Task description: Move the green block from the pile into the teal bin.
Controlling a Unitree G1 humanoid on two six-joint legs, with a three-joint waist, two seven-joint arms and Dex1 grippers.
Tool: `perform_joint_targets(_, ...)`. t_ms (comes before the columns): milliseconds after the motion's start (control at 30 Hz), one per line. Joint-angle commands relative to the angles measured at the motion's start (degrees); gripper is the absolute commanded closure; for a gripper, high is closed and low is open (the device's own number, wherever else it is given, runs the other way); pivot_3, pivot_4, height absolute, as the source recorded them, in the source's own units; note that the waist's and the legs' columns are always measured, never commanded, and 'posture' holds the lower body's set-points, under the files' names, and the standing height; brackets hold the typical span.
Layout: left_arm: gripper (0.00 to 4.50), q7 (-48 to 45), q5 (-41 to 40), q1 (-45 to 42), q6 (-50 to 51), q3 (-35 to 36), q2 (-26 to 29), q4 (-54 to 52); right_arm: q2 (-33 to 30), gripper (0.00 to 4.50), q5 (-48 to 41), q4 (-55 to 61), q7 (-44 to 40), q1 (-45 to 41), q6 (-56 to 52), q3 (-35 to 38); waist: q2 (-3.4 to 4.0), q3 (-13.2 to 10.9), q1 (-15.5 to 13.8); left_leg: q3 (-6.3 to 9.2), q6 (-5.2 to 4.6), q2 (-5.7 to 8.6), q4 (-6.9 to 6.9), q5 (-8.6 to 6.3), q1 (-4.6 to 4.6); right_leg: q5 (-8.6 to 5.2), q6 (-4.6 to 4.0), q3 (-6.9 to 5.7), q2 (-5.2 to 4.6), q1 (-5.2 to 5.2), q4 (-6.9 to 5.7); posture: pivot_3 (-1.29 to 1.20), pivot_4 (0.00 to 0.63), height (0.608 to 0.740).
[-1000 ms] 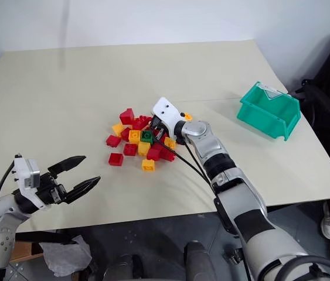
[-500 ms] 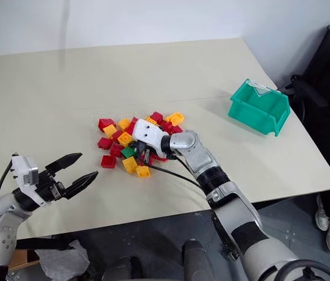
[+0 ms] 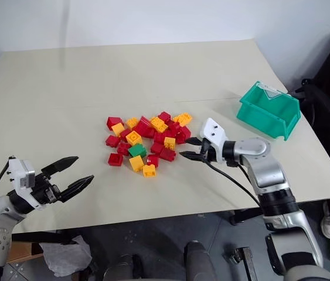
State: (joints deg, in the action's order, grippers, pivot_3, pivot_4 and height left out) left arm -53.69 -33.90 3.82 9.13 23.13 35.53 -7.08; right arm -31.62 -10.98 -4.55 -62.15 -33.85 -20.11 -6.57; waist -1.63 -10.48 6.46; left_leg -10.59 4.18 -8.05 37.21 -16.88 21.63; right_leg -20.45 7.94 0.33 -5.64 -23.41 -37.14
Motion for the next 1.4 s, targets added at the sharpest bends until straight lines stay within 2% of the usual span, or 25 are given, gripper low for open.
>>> perform_joint_targets(33, 0.00, -1.48, -0.10, 0.15, -1.25, 1.41, 1.41, 0.26, -3.94, 0.90, -1.99, 4.22, -2.30, 2.94, -0.47, 1.75, 0.00, 0.00, -0.27, 0.00, 0.00, 0.00, 0.01, 0.00, 0.00, 0.00, 0.00, 0.00, 0.00, 0.00, 0.01, 0.00, 0.150, 0.740)
perform_joint_targets(100, 0.00, -2.25, 0.07, 0.23, -1.66, 1.74, 1.97, 1.41, -5.54, 0.46, -2.40, 4.41, -2.71, 4.12, -0.75, 2.35, 0.00, 0.00, -0.57, -0.02, -0.01, 0.01, 0.01, 0.00, 0.01, 0.00, 0.00, 0.01, 0.00, 0.01, 0.06, 0.00, 0.150, 0.740)
perform_joint_targets(133, 0.00, -2.48, 0.16, 0.23, -1.80, 1.84, 2.15, 1.96, -5.49, 0.03, -2.87, 4.41, -2.42, 3.79, -0.98, 2.57, 0.00, 0.00, -0.66, -0.06, -0.02, 0.01, 0.01, -0.01, 0.01, 0.00, 0.00, 0.01, -0.01, 0.02, 0.12, 0.00, 0.150, 0.740)
perform_joint_targets(233, 0.00, -2.75, 0.23, 0.17, -1.87, 1.81, 2.25, 2.66, -3.74, 0.01, -4.24, 4.55, -1.14, 1.32, -2.78, 2.21, 0.00, 0.00, -0.60, -0.10, -0.02, 0.00, 0.02, -0.01, 0.00, 0.00, 0.00, 0.02, -0.01, 0.00, 0.12, 0.00, 0.150, 0.740)
perform_joint_targets(400, 0.00, -2.38, 0.34, -0.11, -1.63, 0.53, 1.47, 2.32, 3.94, 0.01, -4.36, 2.01, 0.95, -7.44, -7.56, -2.62, 0.01, -0.01, -0.15, -0.16, -0.01, -0.03, 0.06, 0.00, -0.01, 0.00, -0.01, 0.02, -0.01, -0.09, -0.04, 0.00, 0.150, 0.740)
perform_joint_targets(533, 0.00, -1.97, 0.35, -0.18, -1.52, 0.12, 1.08, 1.90, 9.48, 0.01, -0.86, -5.97, 3.58, -13.97, -7.09, -6.46, 0.00, 0.00, -0.13, -0.16, 0.00, -0.04, 0.05, 0.00, -0.02, 0.00, -0.01, 0.01, -0.01, -0.16, -0.20, 0.00, 0.150, 0.740)
perform_joint_targets(833, 0.00, -0.51, -0.50, 1.34, -1.02, 0.81, 0.76, -0.56, 19.43, 0.01, 8.97, -30.64, 9.38, -24.47, 4.26, -12.00, 0.00, 0.00, 0.47, -0.19, -0.01, -0.05, 0.07, -0.01, 0.00, 0.00, -0.01, 0.00, -0.03, -0.20, -0.31, 0.00, 0.150, 0.740)
perform_joint_targets(967, 0.00, -0.10, -0.70, 1.57, -0.79, 0.93, 0.71, -1.16, 21.85, 0.01, 9.40, -34.80, 5.49, -26.02, 5.49, -12.52, 0.00, 0.00, 1.49, -0.17, 0.00, -0.06, 0.09, 0.00, -0.01, 0.00, -0.01, -0.01, -0.03, -0.19, -0.38, 0.00, 0.150, 0.740)
perform_joint_targets(1200, 0.00, 0.15, -0.43, 0.55, -1.11, 0.43, 0.49, -0.21, 24.72, 0.01, 7.94, -32.09, -5.16, -26.74, 0.32, -14.61, 0.00, 0.00, 2.11, -0.16, 0.00, -0.07, 0.03, 0.00, -0.02, 0.00, 0.00, -0.02, -0.03, -0.19, -0.57, 0.00, 0.150, 0.740)
perform_joint_targets(1400, 0.00, 0.09, -0.11, -0.36, -1.43, -0.10, 0.06, 0.39, 27.11, 0.01, 9.55, -34.32, -3.13, -27.87, -0.08, -14.60, 0.00, 0.00, 2.09, -0.15, 0.00, -0.06, 0.06, 0.00, -0.01, 0.00, -0.01, -0.02, -0.03, -0.19, -0.57, 0.00, 0.150, 0.740)
